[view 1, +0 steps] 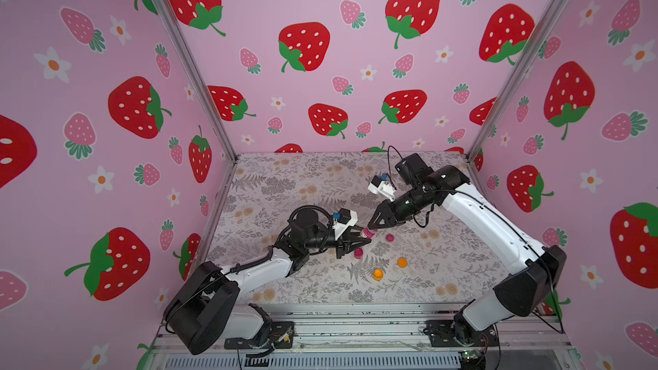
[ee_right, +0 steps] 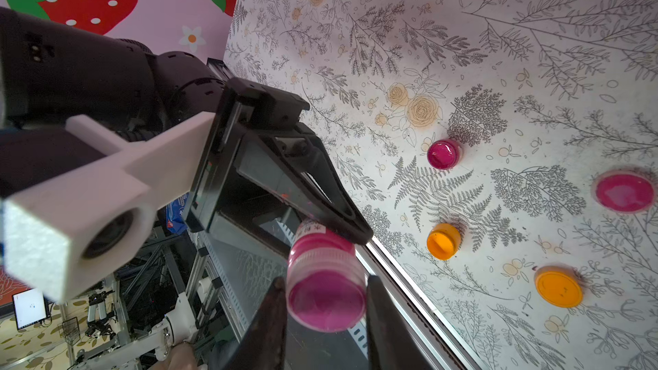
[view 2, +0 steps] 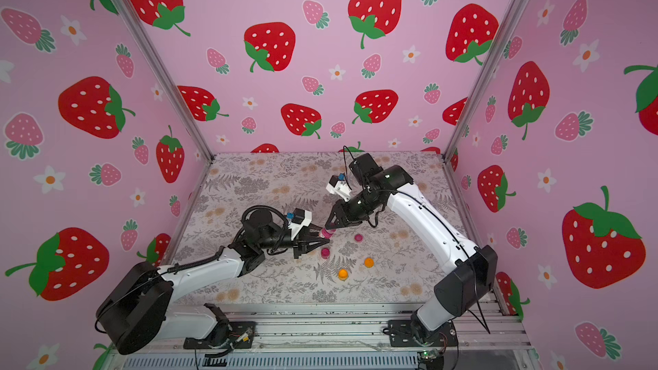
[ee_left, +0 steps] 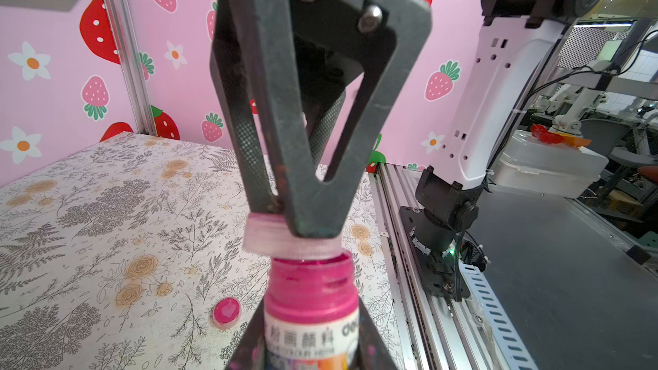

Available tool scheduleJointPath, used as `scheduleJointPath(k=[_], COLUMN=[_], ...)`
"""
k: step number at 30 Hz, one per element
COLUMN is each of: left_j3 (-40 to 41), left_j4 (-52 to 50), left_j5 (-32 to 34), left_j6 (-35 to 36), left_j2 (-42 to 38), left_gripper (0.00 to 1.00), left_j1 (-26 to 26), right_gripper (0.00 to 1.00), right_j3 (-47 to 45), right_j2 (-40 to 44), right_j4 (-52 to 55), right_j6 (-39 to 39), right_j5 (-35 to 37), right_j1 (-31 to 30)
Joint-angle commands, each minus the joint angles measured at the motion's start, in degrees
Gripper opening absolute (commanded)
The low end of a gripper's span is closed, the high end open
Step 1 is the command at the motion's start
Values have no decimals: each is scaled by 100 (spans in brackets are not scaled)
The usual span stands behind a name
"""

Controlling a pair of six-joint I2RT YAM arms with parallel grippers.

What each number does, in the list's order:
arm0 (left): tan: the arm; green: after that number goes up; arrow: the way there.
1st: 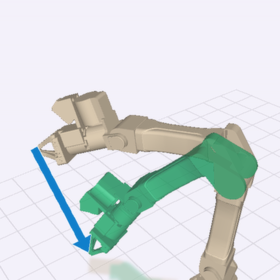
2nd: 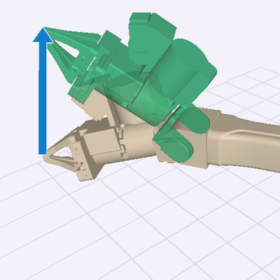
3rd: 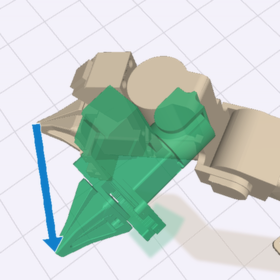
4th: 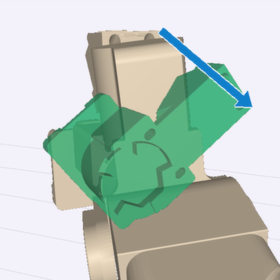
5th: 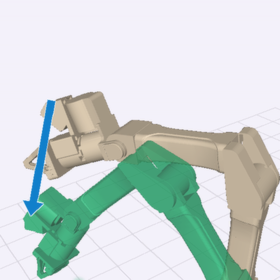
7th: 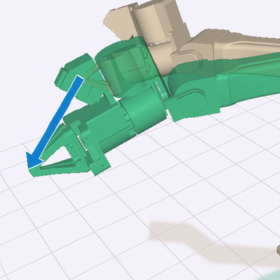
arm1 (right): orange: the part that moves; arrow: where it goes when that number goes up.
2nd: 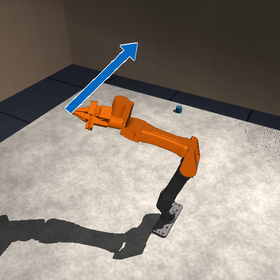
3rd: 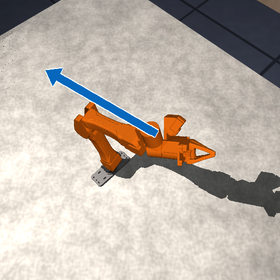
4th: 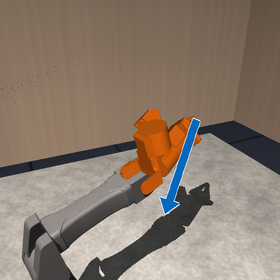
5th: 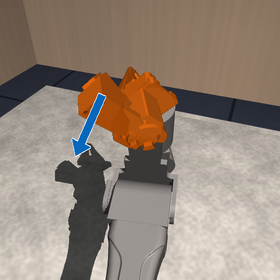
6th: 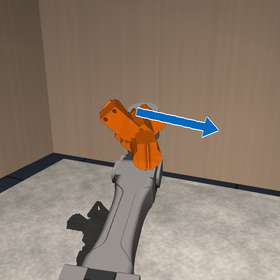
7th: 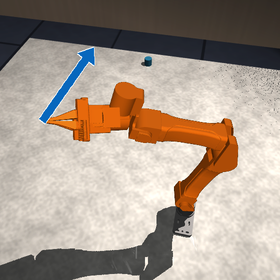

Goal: Close the paint jar lid
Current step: Close the lid on the paint jar.

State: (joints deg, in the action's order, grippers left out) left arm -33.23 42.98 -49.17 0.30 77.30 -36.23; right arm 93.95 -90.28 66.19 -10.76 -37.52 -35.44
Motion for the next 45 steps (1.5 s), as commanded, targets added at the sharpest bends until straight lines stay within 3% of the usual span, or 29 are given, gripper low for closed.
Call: scheduleJointPath(k=[1, 19, 31, 34, 45], left_j3=[-192, -210, -280, -298, -429], left_j4=[99, 51, 137, 136, 130], left_j5=[-164, -186, -351, -356, -364], left_j6=[160, 164, -30, -60, -201], left_j2=[-45, -99, -241, -284, -463], left_gripper=[0, 0, 0, 0, 0], left_j1=[-28, -25, -41, -58, -122], right_gripper=[23, 22, 20, 26, 18], right_j3=[-129, -398, -648, -724, -1124], right_j2=[-16, 70, 125, 138, 377], right_j4=[-54, -98, -20, 6, -150], right_j6=[-13, 83, 744, 917, 1216], right_j5=[-140, -159, -526, -489, -496], right_j1=[-56, -115, -130, -172, -270])
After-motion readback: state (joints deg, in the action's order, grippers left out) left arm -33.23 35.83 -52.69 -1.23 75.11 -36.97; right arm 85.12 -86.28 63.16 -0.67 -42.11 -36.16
